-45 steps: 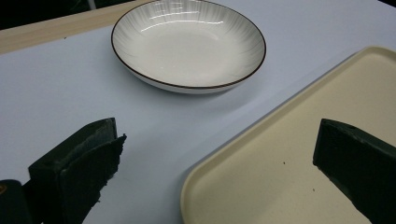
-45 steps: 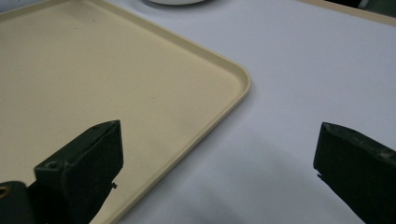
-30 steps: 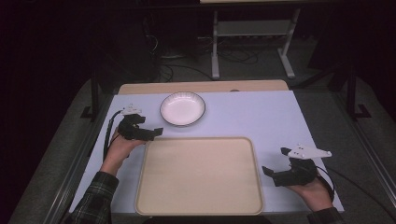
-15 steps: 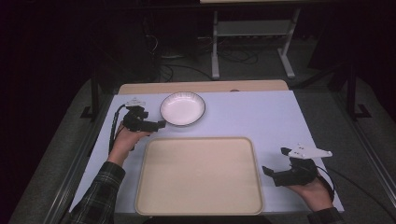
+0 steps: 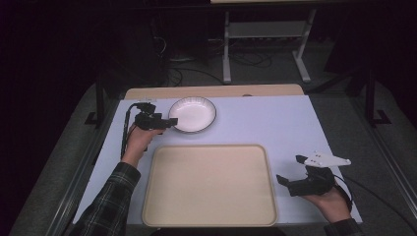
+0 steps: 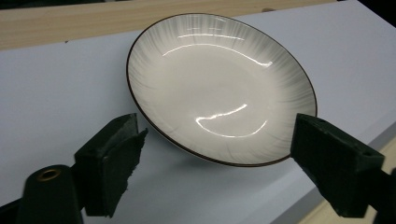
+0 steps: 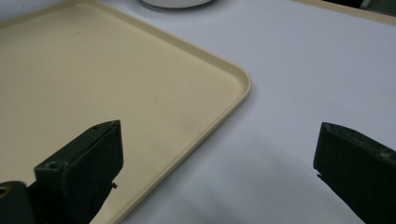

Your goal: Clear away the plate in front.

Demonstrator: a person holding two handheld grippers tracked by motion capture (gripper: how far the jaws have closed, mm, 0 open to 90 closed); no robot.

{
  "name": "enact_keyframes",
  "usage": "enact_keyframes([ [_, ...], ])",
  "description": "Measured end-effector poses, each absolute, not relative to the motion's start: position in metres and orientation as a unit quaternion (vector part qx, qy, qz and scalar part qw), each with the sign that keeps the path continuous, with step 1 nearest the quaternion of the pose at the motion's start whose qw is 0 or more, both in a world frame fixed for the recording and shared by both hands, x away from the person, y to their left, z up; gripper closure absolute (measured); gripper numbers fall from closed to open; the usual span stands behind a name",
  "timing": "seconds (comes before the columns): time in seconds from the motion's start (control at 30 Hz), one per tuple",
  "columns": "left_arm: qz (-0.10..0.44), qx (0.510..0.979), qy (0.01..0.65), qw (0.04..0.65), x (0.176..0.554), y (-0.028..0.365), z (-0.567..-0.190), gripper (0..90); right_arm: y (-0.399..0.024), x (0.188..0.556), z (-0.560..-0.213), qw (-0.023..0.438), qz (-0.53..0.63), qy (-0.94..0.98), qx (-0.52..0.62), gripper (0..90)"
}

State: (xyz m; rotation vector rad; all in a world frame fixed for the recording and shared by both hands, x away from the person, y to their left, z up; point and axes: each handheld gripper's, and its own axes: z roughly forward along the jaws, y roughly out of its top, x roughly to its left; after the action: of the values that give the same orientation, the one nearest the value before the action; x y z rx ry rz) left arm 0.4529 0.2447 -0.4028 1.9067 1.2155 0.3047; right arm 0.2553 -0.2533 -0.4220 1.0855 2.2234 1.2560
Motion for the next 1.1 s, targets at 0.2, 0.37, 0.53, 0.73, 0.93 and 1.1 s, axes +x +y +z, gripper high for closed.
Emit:
enact_keyframes([
  [0.2,0.109,0.755,0.503,0.406,0.460,0.245,-0.405,26.0,-0.254,0.255,-0.422,0.182,0.446,0.787,0.385,0.8],
  [0.37,0.095,0.747,0.525,0.397,0.467,0.243,-0.409,34.5,-0.254,0.255,-0.422,0.181,0.449,0.785,0.387,2.1],
  [0.53,0.073,0.744,0.550,0.372,0.477,0.241,-0.420,39.7,-0.256,0.254,-0.420,0.183,0.459,0.779,0.385,4.6],
  [0.73,0.053,0.735,0.568,0.367,0.482,0.241,-0.429,46.6,-0.255,0.254,-0.420,0.181,0.458,0.782,0.382,4.8],
  [0.93,0.036,0.725,0.579,0.371,0.484,0.243,-0.433,51.7,-0.254,0.254,-0.420,0.181,0.457,0.783,0.382,5.1],
  [1.1,0.024,0.722,0.586,0.367,0.486,0.243,-0.436,58.7,-0.254,0.254,-0.420,0.181,0.456,0.783,0.382,5.3],
])
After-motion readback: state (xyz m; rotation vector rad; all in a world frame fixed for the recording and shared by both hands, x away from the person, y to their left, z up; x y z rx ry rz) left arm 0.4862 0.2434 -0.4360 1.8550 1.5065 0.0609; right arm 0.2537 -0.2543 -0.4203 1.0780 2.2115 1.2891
